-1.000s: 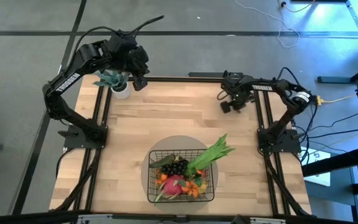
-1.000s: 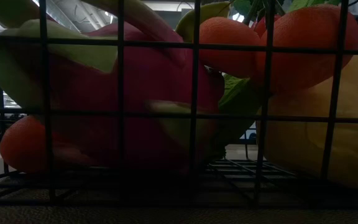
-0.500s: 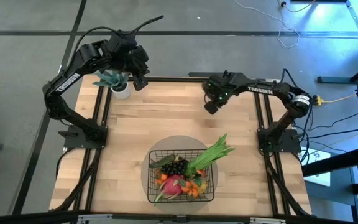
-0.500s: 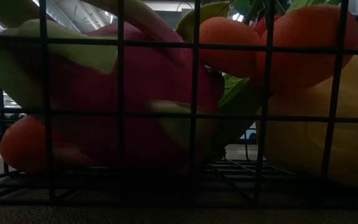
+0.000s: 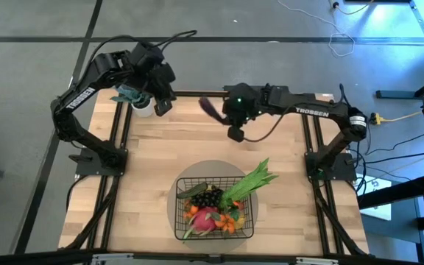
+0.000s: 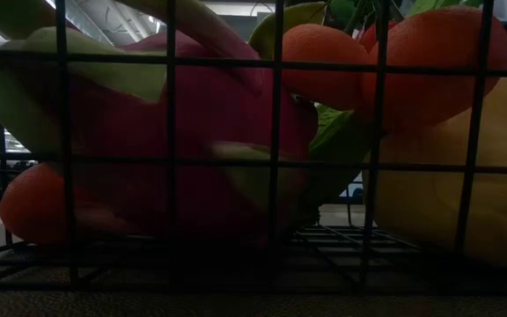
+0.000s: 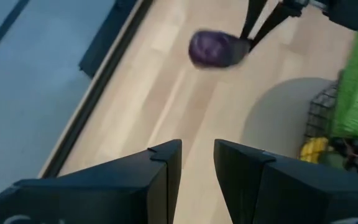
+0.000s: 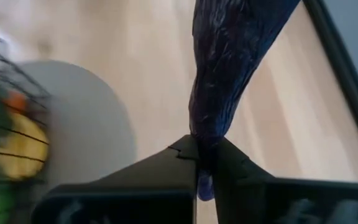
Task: Build produce basket
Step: Put the eggplant into the black mesh basket
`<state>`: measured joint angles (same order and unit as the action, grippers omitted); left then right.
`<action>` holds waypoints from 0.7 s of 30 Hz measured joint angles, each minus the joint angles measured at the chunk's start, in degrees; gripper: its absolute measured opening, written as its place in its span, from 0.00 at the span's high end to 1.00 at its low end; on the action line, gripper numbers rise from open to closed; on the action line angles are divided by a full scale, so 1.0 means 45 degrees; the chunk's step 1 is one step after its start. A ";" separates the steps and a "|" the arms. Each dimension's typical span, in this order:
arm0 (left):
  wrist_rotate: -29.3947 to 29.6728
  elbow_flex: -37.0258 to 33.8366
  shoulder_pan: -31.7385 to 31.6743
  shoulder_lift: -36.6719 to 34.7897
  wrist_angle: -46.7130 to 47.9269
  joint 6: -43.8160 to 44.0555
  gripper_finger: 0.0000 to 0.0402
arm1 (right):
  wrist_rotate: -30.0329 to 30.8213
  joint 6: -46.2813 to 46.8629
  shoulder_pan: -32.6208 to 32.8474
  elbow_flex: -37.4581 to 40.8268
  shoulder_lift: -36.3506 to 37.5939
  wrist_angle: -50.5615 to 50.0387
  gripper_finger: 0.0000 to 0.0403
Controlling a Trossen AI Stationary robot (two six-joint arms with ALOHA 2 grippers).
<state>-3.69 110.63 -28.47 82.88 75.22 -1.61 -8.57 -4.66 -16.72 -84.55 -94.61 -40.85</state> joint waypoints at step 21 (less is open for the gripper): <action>-0.1781 0.0026 0.3117 -0.0556 0.2345 -0.0949 0.79 | 0.0654 0.3340 0.4581 0.0758 -0.0260 0.6562 1.00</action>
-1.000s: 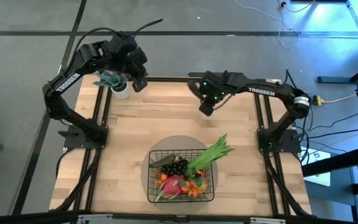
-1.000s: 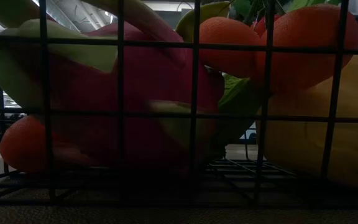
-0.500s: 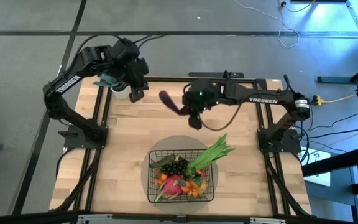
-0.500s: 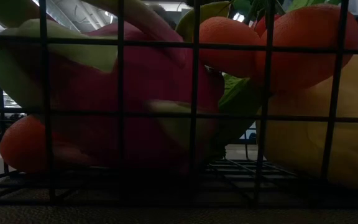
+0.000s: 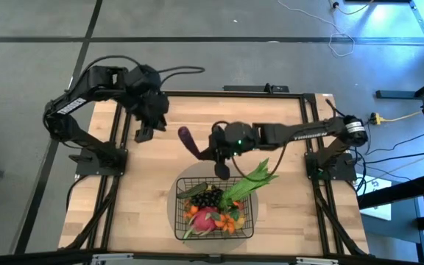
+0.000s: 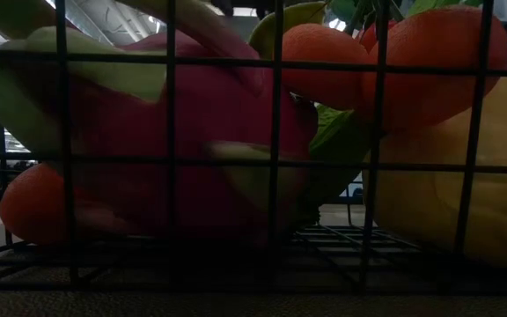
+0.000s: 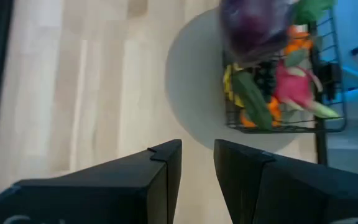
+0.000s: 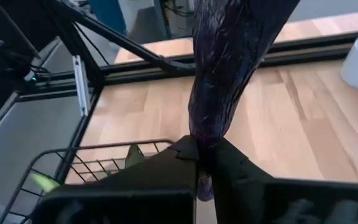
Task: Build produce basket
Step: Put the eggplant into the black mesh basket
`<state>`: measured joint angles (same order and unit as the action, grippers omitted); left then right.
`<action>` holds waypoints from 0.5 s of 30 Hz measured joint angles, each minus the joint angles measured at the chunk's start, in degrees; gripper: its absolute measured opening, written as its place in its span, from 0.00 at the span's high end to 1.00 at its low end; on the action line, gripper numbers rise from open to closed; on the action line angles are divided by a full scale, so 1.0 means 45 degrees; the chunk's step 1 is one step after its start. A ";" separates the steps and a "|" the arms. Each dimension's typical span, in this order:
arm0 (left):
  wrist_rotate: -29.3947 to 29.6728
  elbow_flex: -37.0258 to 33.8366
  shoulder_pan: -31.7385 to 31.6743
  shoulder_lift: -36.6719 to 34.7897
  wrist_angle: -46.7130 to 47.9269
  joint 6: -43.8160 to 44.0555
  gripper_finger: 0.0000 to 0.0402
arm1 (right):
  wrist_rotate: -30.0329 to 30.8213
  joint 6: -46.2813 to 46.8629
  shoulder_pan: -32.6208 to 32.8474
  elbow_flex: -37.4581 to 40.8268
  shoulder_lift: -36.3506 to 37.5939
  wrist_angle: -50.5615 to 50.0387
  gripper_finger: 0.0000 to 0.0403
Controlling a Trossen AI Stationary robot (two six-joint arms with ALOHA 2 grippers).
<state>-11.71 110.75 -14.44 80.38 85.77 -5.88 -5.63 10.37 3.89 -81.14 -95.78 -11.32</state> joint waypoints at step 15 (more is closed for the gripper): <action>0.0120 -0.0021 0.2625 -0.1324 0.0368 0.1967 0.79 | -0.0262 0.1441 0.1605 0.0432 -0.2757 0.4773 1.00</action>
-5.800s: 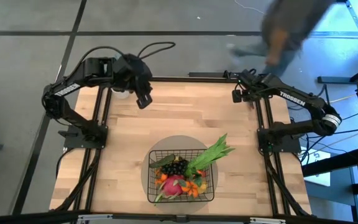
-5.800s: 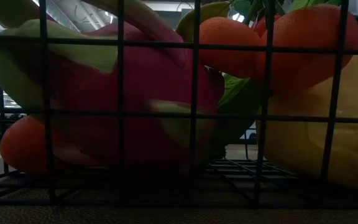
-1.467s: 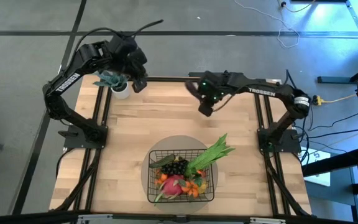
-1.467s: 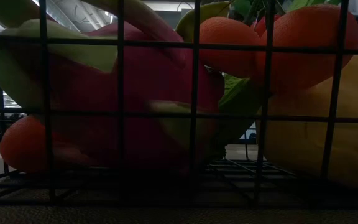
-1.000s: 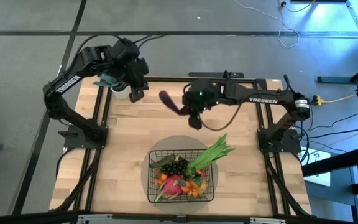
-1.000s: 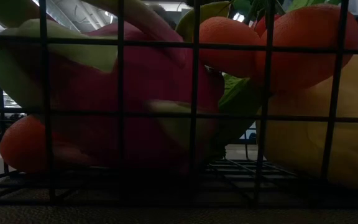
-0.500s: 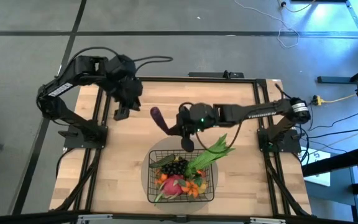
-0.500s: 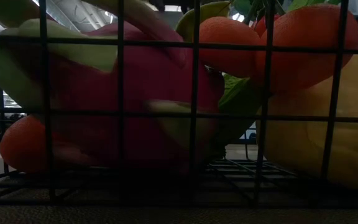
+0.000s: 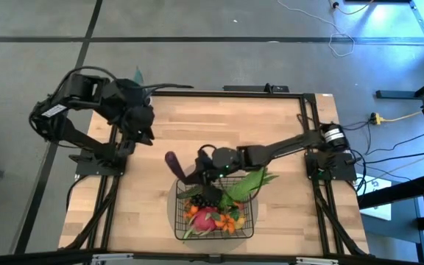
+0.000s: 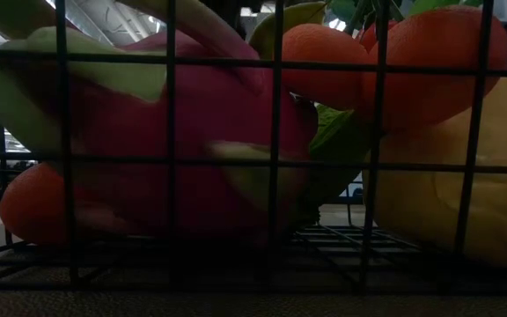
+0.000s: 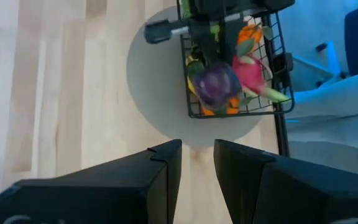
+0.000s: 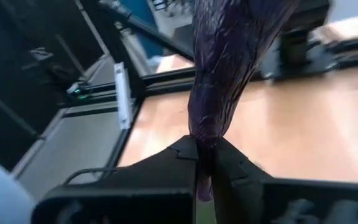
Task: Build produce basket
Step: Put the eggplant into the black mesh basket
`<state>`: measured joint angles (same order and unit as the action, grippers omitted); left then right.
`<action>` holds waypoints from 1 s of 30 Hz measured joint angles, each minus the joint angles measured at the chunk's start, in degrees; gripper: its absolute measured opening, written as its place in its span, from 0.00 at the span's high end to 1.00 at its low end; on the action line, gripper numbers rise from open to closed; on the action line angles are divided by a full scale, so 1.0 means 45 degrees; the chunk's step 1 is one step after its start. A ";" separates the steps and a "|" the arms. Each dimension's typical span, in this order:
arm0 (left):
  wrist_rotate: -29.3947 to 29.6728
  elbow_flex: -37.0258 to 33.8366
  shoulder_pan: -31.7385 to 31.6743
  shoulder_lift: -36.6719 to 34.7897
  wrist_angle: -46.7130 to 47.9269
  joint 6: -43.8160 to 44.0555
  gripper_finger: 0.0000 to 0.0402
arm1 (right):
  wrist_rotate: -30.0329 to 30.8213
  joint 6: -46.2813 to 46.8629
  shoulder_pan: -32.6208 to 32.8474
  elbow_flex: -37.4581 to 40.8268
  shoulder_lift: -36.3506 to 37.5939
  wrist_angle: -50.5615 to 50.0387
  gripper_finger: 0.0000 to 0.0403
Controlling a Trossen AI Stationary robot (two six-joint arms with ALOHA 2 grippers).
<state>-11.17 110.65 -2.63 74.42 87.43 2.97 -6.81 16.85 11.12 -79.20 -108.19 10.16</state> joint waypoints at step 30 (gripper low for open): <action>0.0041 -0.0004 0.0276 -0.0104 0.0099 0.0225 0.79 | -0.1860 0.0536 0.1597 -0.0005 -0.1623 0.0112 1.00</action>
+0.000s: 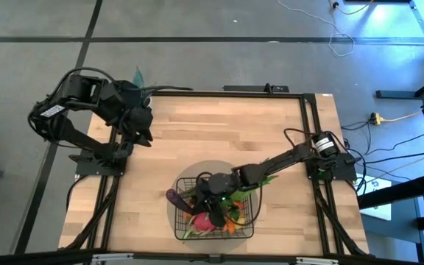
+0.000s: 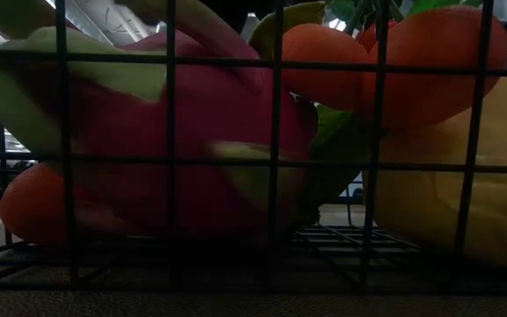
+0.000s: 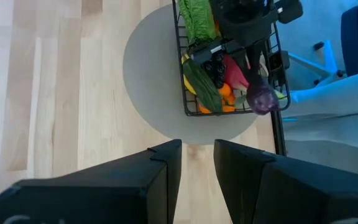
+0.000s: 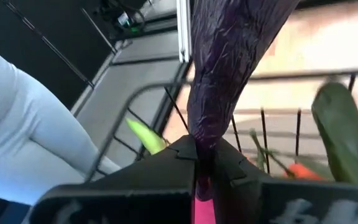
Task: Build produce basket
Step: Put the eggplant into the black mesh basket
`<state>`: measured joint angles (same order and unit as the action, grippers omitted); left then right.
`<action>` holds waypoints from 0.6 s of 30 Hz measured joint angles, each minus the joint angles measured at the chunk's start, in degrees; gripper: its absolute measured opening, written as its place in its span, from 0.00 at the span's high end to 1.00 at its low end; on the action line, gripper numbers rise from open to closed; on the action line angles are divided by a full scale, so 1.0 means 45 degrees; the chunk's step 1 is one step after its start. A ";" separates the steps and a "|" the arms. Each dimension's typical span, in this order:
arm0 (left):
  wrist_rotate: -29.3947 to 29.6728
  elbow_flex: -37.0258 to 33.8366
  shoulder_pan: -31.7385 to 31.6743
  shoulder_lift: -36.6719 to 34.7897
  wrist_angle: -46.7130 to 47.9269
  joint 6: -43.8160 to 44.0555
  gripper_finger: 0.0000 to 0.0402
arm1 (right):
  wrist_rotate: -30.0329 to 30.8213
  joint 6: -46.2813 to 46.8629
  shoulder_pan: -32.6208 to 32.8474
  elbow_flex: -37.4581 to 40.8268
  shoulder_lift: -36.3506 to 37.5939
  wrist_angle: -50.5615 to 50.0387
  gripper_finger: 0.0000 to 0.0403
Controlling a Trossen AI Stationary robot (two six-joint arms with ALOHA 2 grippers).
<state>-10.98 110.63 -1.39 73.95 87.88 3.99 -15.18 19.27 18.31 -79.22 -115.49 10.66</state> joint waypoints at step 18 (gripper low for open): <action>0.0345 0.0000 0.0000 0.0000 0.0000 -0.0005 0.79 | 0.0114 0.0630 -0.0005 -0.0005 -0.0518 -0.0866 0.98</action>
<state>-9.43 110.63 -1.39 73.95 87.88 3.97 -14.66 22.10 18.28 -79.24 -117.82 6.76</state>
